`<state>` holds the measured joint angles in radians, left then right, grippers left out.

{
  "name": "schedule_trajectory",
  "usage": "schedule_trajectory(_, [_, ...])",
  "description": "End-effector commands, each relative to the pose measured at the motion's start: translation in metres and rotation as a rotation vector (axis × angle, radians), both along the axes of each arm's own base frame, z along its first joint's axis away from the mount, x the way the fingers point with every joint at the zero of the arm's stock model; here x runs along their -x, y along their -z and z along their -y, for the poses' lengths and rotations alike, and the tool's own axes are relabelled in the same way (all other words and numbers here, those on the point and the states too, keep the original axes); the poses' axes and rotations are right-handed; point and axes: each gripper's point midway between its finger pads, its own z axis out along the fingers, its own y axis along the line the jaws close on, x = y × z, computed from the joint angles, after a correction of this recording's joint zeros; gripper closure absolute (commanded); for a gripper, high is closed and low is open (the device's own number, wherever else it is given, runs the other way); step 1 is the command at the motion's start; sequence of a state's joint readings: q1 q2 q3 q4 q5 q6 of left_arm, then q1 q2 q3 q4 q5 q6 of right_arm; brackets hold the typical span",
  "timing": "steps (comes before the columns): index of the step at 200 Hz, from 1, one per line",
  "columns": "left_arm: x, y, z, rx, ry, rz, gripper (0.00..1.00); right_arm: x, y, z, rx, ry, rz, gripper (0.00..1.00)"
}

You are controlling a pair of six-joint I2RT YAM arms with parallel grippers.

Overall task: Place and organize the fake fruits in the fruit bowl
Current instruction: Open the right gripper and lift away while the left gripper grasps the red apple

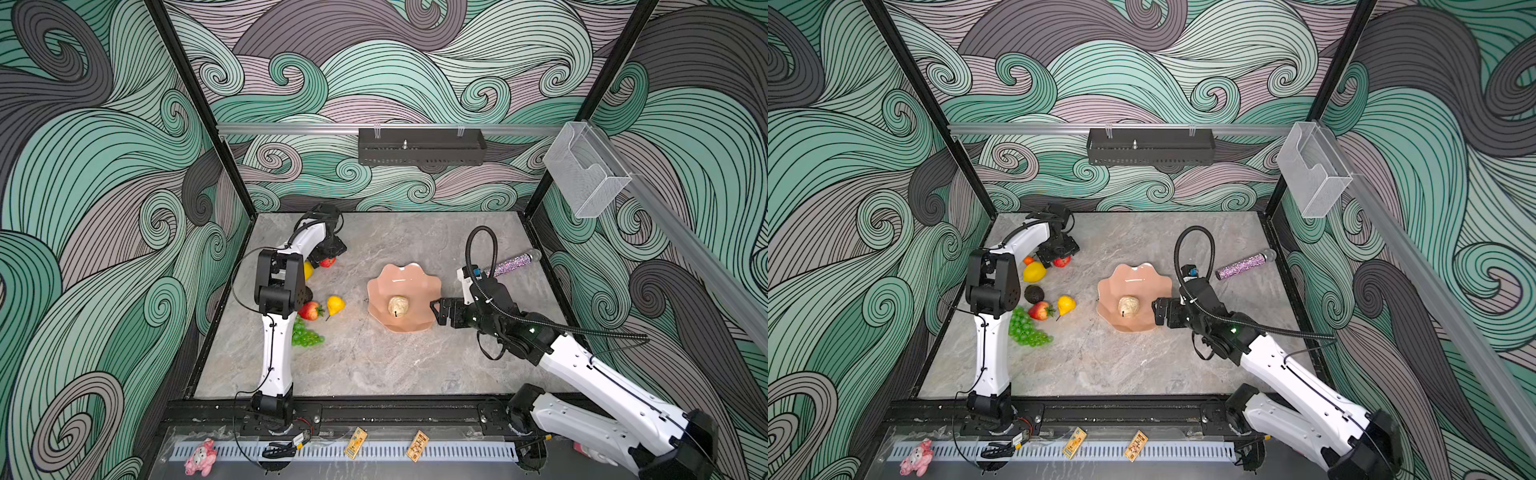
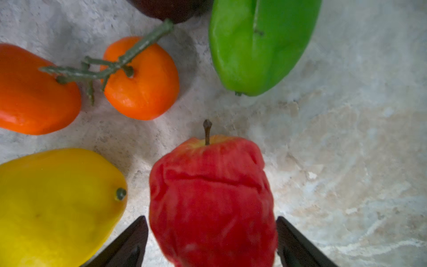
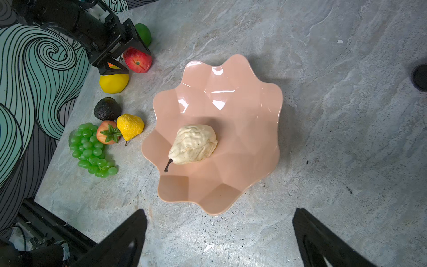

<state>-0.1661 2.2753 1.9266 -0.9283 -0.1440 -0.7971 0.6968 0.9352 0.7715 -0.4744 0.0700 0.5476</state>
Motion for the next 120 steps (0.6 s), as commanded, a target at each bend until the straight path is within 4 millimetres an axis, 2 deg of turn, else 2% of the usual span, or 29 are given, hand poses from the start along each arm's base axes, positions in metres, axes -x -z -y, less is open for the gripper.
schedule_trajectory(1, [-0.002, 0.002, -0.006, 0.004, -0.008, -0.017, 0.17, -0.001, 0.004, 0.000, 0.004, 0.002, -0.009, 0.01])
schedule_trajectory(27, [-0.003, 0.000, -0.006, -0.007, 0.014, -0.013, 0.22, -0.002, 0.004, 0.000, 0.004, 0.003, -0.015, 0.01])
schedule_trajectory(44, [0.001, -0.002, -0.009, -0.017, 0.013, -0.021, 0.24, -0.002, 0.005, -0.001, 0.000, 0.005, -0.021, 0.01])
schedule_trajectory(70, [0.006, -0.005, -0.008, -0.006, 0.016, -0.002, 0.33, -0.001, 0.006, -0.001, -0.003, 0.010, -0.025, 0.01])
schedule_trajectory(120, [0.017, -0.017, -0.004, 0.023, 0.029, 0.051, 0.40, -0.002, 0.005, -0.002, -0.011, 0.015, -0.030, 0.01])
